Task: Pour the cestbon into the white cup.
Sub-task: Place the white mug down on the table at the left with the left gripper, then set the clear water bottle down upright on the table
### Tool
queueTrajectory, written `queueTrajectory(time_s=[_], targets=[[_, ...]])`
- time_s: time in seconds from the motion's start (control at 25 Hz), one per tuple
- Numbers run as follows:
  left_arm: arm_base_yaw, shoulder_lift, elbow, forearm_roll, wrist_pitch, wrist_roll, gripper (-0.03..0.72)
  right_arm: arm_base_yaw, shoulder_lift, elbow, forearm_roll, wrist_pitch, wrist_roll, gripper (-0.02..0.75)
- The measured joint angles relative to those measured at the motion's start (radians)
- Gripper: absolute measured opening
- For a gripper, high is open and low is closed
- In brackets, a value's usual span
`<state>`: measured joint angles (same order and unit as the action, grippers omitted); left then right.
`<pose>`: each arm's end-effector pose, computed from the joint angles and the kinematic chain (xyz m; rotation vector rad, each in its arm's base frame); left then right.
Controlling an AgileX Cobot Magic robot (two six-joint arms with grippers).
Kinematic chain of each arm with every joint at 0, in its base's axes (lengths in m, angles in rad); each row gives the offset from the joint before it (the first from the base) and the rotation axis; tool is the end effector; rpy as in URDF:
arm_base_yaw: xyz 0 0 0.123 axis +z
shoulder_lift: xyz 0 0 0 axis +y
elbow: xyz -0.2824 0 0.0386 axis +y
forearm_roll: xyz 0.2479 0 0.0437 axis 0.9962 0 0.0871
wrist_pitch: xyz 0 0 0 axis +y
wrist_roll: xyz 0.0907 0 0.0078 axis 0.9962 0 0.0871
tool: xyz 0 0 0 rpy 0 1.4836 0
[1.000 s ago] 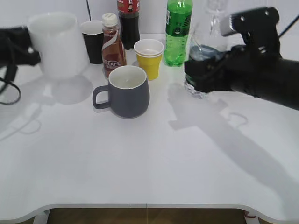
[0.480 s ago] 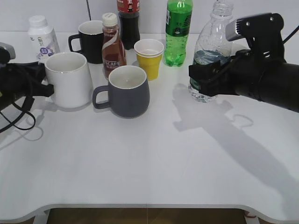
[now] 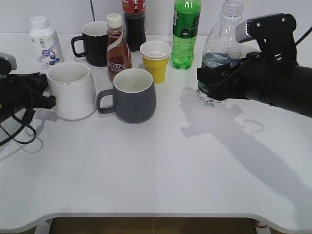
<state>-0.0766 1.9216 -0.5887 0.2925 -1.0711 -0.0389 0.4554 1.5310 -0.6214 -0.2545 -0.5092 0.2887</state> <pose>0.3179 -0.0475 0.1273 0.3432 1.7282 -0.2053 0.2641 0.1418 0.2087 -0.4555 1.8682 0.4688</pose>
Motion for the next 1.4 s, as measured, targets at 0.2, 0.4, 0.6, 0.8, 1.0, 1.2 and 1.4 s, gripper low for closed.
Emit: queueTrajectory(time_s=[0.2,0.4,0.6,0.8,1.0,1.2,1.4], targets=[[0.001,0.000,0.029,0.000,-0.027,-0.002,0.050,-0.001,0.000,0.000,0.000,0.000,0.000,0.457],[0.001,-0.001,0.054,0.000,-0.053,-0.007,0.139,-0.001,0.000,0.000,0.000,0.000,0.020,0.457],[0.001,-0.007,0.074,0.000,-0.061,-0.008,0.209,-0.001,0.000,0.000,-0.001,0.000,0.023,0.457],[0.001,-0.043,0.124,0.000,-0.069,-0.010,0.227,-0.001,0.005,0.000,-0.001,-0.002,0.019,0.457],[0.001,-0.093,0.194,-0.002,-0.072,-0.011,0.232,-0.013,0.089,0.000,0.041,-0.056,-0.030,0.457],[0.001,-0.142,0.254,-0.004,-0.073,-0.011,0.237,-0.034,0.210,0.002,0.095,-0.173,-0.042,0.457],[0.001,-0.204,0.276,0.000,-0.072,-0.011,0.238,-0.034,0.279,0.004,0.095,-0.228,-0.069,0.457]])
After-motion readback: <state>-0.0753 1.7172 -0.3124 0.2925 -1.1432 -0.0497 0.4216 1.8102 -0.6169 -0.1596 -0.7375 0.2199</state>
